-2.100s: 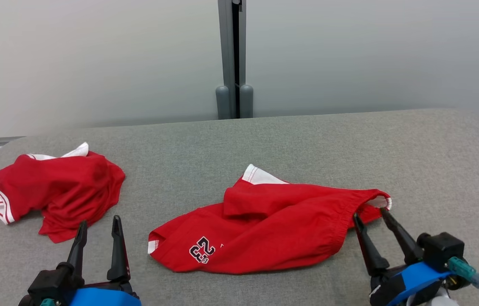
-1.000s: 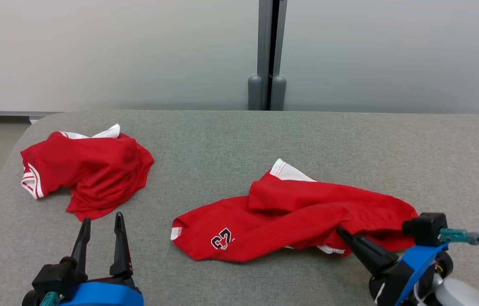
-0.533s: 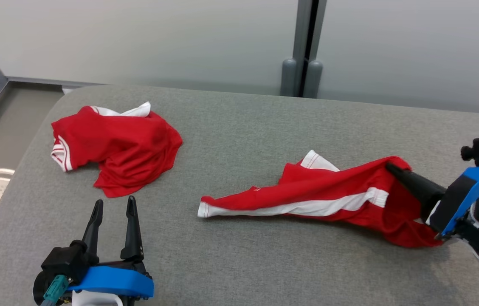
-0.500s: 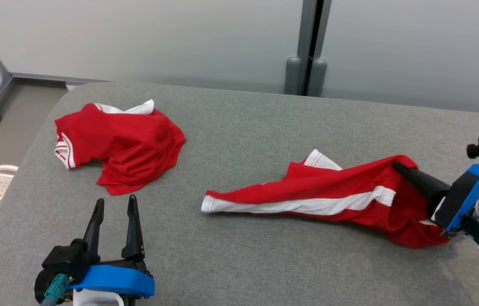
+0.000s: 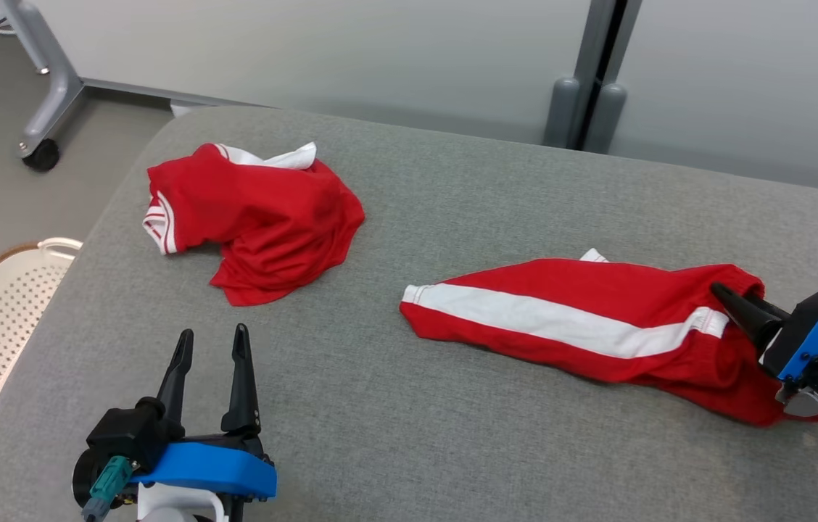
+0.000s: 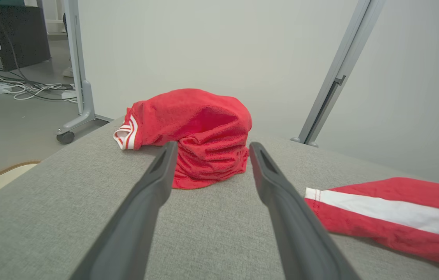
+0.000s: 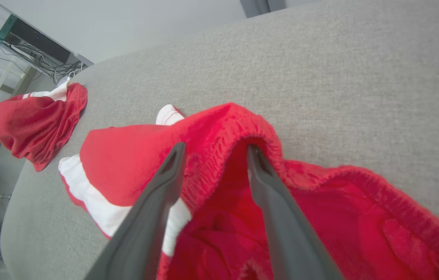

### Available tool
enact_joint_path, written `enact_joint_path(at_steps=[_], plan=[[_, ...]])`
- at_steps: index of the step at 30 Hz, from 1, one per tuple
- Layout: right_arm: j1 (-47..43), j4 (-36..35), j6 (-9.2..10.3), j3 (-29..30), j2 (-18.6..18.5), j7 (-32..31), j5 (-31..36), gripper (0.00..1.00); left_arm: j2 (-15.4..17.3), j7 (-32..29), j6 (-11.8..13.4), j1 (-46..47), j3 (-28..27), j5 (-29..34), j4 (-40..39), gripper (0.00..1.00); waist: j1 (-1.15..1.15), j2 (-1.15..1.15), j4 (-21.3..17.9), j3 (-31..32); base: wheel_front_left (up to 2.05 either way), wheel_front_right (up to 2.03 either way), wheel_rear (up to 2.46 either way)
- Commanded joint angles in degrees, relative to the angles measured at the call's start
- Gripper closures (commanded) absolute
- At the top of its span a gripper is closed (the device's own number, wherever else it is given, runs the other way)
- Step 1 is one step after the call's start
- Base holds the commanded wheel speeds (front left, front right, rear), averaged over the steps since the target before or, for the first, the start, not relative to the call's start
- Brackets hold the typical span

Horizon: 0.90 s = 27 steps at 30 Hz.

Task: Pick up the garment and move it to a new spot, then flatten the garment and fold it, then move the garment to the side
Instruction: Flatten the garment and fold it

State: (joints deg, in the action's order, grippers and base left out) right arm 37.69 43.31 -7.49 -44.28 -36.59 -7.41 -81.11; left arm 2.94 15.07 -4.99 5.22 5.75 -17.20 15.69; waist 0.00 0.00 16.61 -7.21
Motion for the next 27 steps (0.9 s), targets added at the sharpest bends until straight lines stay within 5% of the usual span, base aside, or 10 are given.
enact_joint_path(at_steps=[1,18,27], plan=[[-0.95,-0.43,-0.01,-0.35,-0.10,1.33,0.35,0.00,-0.10,0.15,0.21,0.30,-0.29,0.34,-0.08,0.00,0.00,0.00,-1.54,1.02,0.00,0.00,0.00],[-5.82,-15.30,-0.01,-3.38,2.24,22.54,11.26,0.00,0.04,0.16,-1.13,-2.35,-4.88,3.77,-1.10,0.00,0.00,0.00,-15.37,5.96,0.00,0.00,0.00],[-18.65,-23.35,-0.01,20.06,11.80,22.60,34.44,0.00,0.77,0.16,-1.72,-2.75,-7.31,4.81,0.77,0.00,0.00,0.00,-18.94,6.86,0.00,0.00,0.00]])
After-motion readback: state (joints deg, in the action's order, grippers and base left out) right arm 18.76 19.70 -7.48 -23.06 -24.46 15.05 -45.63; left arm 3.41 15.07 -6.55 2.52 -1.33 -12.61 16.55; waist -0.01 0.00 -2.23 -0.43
